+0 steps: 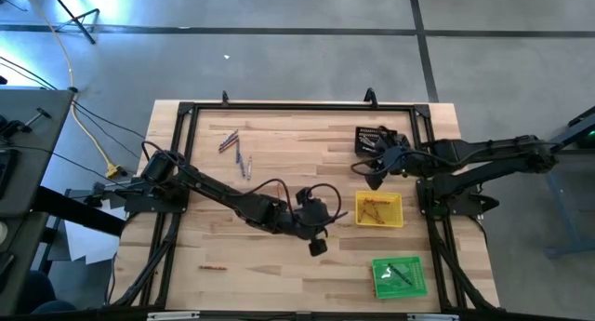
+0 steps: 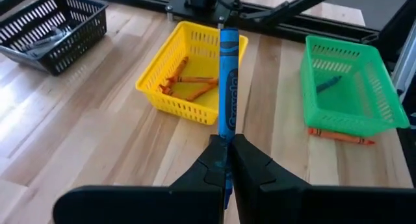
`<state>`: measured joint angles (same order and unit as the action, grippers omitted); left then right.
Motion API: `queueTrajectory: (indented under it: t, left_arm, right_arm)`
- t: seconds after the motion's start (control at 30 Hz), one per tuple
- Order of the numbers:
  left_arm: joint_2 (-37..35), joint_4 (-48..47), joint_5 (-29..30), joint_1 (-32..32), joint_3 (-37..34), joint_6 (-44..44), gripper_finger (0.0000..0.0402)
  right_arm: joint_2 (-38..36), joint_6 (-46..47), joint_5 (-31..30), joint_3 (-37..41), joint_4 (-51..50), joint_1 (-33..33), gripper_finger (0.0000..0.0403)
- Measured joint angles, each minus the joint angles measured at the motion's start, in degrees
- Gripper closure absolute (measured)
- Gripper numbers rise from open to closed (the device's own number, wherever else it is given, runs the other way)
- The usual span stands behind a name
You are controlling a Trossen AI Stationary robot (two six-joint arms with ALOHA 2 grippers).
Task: Sort crayons
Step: Put the blue crayon into the green basket
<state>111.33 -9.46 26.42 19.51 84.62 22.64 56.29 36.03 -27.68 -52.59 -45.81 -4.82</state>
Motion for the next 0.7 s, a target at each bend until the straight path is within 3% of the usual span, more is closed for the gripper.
queueTrajectory:
  t: [0.13, 0.23, 0.43, 0.7]
  left_arm:
    - [0.0, 0.3, 2.9, 0.1, 0.0, -0.3, 0.0401]
    - [0.0, -0.6, 4.5, 0.5, 0.0, -0.3, 0.0401]
    - [0.0, -2.6, 8.3, 1.5, 0.0, -0.3, 0.0401]
    - [0.0, -2.7, 19.2, 1.7, 0.0, 2.2, 0.0401]
  right_arm:
    - [-0.1, -3.6, -1.7, 1.2, 1.8, -0.6, 0.0274]
    - [-0.8, -6.3, -5.6, 7.3, 9.6, -4.2, 0.0274]
    - [-1.4, -8.1, -6.0, 24.3, 39.0, -8.8, 0.0274]
    - [-1.5, -7.6, -6.3, 40.1, 78.1, -13.7, 0.0274]
